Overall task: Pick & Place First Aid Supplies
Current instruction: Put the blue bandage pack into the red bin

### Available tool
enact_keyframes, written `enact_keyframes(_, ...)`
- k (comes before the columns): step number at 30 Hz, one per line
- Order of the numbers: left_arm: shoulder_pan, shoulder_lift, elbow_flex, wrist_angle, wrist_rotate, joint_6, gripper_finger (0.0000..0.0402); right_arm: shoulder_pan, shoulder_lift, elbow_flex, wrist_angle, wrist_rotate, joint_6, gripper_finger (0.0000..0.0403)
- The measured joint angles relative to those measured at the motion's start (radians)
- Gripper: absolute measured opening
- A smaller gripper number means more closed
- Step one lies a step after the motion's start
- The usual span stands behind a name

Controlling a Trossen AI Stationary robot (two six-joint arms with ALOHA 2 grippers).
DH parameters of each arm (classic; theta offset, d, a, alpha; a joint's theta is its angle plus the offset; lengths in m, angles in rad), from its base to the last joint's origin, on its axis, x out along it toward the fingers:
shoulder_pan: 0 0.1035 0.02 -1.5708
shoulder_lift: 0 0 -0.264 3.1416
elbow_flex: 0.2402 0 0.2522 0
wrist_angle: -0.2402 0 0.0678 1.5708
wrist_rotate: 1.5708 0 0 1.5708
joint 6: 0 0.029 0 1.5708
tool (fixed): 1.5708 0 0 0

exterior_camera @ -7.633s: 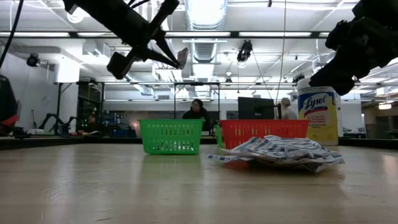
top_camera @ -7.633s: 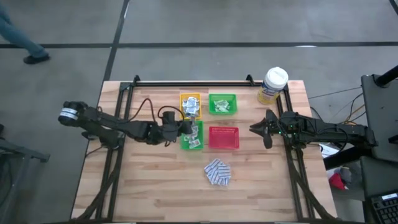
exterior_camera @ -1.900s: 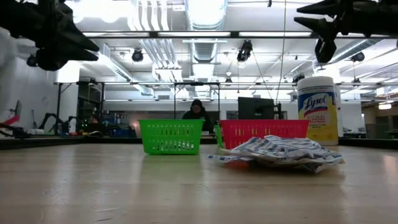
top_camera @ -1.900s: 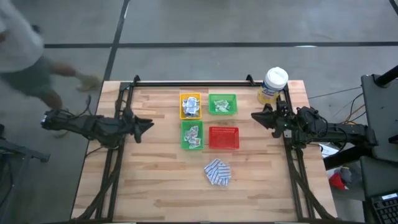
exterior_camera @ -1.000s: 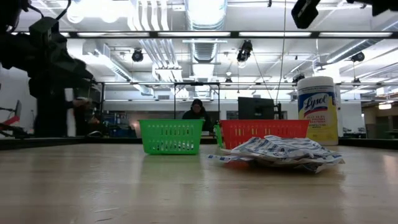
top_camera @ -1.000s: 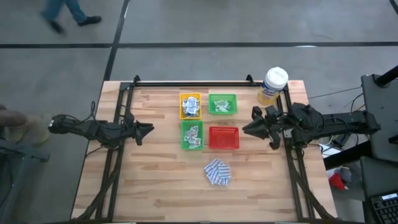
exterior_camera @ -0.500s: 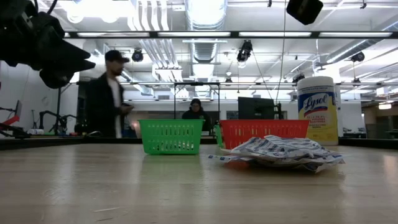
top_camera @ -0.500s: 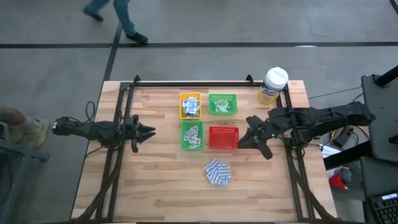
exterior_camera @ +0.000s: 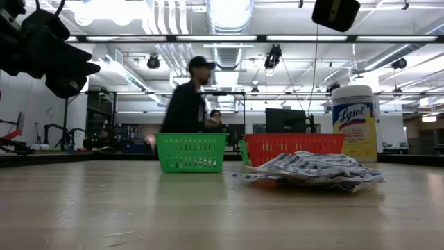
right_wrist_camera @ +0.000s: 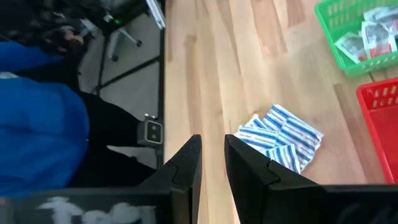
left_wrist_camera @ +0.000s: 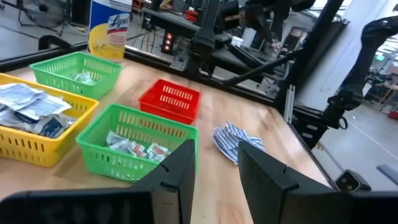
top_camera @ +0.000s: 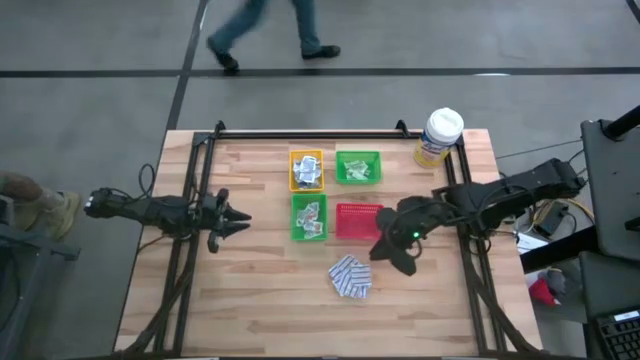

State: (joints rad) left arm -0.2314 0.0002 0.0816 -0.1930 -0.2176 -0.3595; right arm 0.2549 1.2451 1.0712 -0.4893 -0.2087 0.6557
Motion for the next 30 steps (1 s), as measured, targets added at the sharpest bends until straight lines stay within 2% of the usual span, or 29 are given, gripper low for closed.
enact_keyframes(10,0.000,0.000,-0.001,0.000,0.000,0.035,0.0115,0.027,0.184,0.140,-0.185,-0.001,0.042,0.0068)
enact_keyframes(24,0.000,0.000,-0.002,0.001,0.000,0.036,0.0115,0.050,0.360,0.136,-0.196,-0.002,0.172,0.0068)
enact_keyframes(30,0.000,0.000,-0.003,0.000,0.000,0.036,0.0115,0.048,0.442,0.135,-0.208,-0.003,0.168,0.0092)
